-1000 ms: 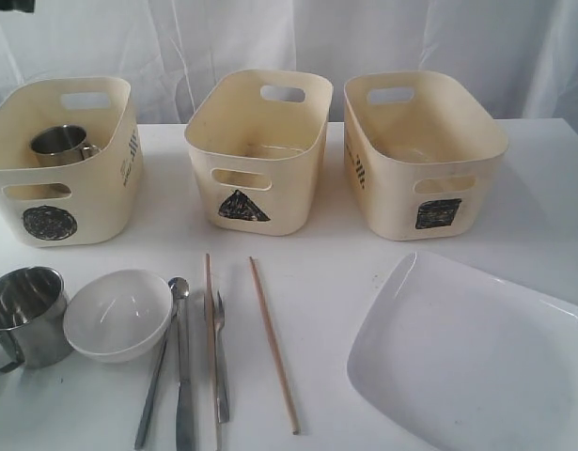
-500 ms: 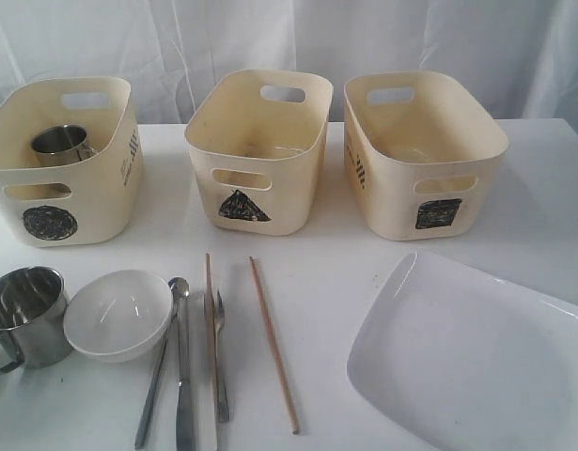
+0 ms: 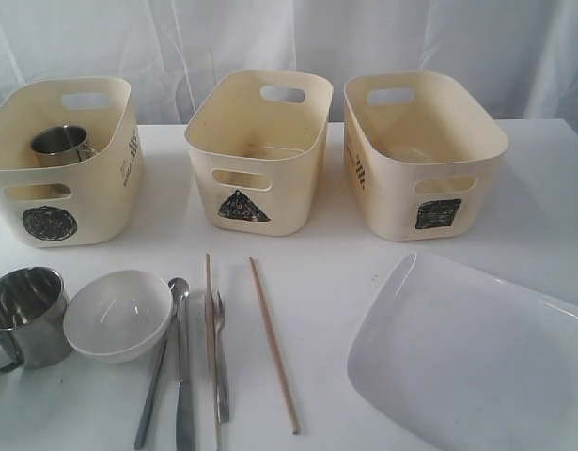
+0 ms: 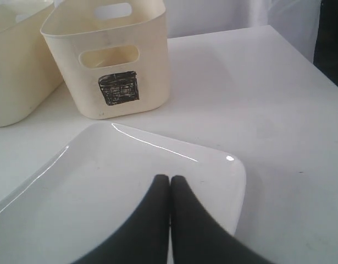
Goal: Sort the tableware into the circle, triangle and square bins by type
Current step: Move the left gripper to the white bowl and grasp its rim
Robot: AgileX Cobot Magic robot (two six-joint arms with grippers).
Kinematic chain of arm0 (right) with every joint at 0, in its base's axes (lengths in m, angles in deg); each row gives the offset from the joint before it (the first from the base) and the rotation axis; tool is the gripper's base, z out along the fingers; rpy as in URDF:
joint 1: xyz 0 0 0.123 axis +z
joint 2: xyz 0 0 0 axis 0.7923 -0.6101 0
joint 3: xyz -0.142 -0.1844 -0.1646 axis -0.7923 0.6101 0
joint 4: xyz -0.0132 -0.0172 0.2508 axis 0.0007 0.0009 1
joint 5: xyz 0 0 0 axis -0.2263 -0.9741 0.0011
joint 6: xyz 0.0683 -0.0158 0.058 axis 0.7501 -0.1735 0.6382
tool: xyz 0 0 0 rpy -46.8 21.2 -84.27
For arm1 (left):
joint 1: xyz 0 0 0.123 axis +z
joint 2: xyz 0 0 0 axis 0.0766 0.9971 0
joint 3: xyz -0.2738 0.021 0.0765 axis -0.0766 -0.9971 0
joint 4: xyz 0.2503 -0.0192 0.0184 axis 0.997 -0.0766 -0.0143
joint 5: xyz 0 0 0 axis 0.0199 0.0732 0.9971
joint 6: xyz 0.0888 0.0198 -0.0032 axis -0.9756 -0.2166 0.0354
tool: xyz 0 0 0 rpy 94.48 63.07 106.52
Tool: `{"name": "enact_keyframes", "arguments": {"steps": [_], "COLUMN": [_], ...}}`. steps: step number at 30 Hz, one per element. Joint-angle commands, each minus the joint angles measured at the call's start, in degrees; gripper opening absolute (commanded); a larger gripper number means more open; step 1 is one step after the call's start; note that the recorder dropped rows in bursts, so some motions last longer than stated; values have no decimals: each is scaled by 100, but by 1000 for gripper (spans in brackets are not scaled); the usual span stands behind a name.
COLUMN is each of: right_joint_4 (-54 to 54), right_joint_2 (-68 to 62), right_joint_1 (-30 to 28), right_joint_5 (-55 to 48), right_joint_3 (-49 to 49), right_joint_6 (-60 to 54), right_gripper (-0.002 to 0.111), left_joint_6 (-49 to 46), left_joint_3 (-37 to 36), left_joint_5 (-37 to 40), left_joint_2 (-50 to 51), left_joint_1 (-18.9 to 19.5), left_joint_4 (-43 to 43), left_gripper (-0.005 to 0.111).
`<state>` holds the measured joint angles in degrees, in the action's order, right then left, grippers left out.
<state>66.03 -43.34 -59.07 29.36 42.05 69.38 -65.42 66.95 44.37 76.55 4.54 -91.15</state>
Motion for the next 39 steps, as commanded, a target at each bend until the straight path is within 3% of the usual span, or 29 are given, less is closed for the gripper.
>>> {"name": "enact_keyframes", "arguments": {"steps": [1, 4, 8, 14, 16, 26, 35, 39], "right_joint_4": [1, 1, 1, 1, 1, -10, -10, -10], "right_joint_2": [28, 28, 28, 28, 28, 28, 28, 28], "right_joint_1": [31, 31, 31, 31, 31, 31, 31, 31], "right_joint_5": [87, 87, 87, 87, 87, 87, 87, 87], "right_joint_3": [-17, -17, -17, -17, -17, -17, -17, -17], "right_joint_6": [24, 24, 24, 24, 24, 24, 24, 24], "right_gripper": [0, 0, 0, 0, 0, 0, 0, 0], "left_joint_6": [-260, -397, -758, -912, -977, -1208, -1077, -782], "left_joint_3": [-475, -596, -716, -727, -727, -727, -825, -841], "left_joint_5": [-561, -1004, -1258, -1447, -1396, -1301, -1589, -1754], "left_joint_2": [-40, -40, -40, -27, -27, -27, 214, 444], "left_joint_1": [-21, -21, -21, -21, -21, -47, -561, -749], "left_joint_4": [-199, -345, -939, -1873, -2225, -2532, -2308, -1788], "left_gripper": [0, 2, 20, 72, 81, 82, 82, 82]}}
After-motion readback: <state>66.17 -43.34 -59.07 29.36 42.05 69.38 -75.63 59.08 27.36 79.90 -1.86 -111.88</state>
